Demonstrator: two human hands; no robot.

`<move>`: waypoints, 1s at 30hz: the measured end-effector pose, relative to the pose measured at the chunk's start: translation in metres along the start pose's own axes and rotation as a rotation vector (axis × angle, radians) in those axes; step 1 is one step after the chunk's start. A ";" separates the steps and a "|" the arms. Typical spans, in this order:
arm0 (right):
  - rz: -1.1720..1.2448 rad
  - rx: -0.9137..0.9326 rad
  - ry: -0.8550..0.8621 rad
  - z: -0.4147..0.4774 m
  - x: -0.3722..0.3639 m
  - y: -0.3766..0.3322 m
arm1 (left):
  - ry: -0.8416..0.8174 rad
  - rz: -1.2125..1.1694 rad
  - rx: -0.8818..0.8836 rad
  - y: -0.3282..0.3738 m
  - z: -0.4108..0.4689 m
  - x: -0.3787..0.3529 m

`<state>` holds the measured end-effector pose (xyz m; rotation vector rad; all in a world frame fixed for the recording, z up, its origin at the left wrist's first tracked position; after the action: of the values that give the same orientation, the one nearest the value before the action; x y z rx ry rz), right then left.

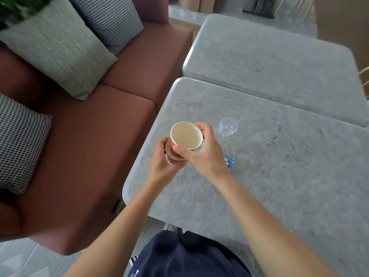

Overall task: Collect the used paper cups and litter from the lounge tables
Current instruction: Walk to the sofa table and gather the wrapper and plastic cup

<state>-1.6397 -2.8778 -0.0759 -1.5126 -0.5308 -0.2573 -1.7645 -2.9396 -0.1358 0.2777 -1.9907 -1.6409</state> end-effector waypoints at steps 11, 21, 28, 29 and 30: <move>-0.118 -0.002 -0.055 -0.007 -0.014 0.014 | 0.043 0.014 -0.030 0.012 -0.004 -0.003; -0.050 -0.023 -0.106 -0.011 -0.008 0.017 | 0.049 -0.001 -0.010 0.008 -0.006 -0.005; -0.040 -0.133 0.150 0.008 0.043 0.071 | 0.073 0.006 0.026 -0.001 -0.005 0.002; -0.093 -0.149 0.185 0.011 0.052 0.084 | 0.080 0.011 0.028 -0.002 -0.004 0.003; -0.162 -0.167 0.200 0.014 0.058 0.096 | 0.086 0.017 0.028 -0.003 -0.005 0.004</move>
<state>-1.5457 -2.8489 -0.1325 -1.5855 -0.4816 -0.5847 -1.7660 -2.9461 -0.1372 0.3352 -1.9480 -1.5655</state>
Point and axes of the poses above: each hand's wrist, its own z-axis towards the middle knuckle, its own x-axis out of the back of the hand, y = z × x, the point moved 9 cm from there along z, towards the middle knuckle, and after that the axes turned 7 degrees about y, right-handed, at the moved point
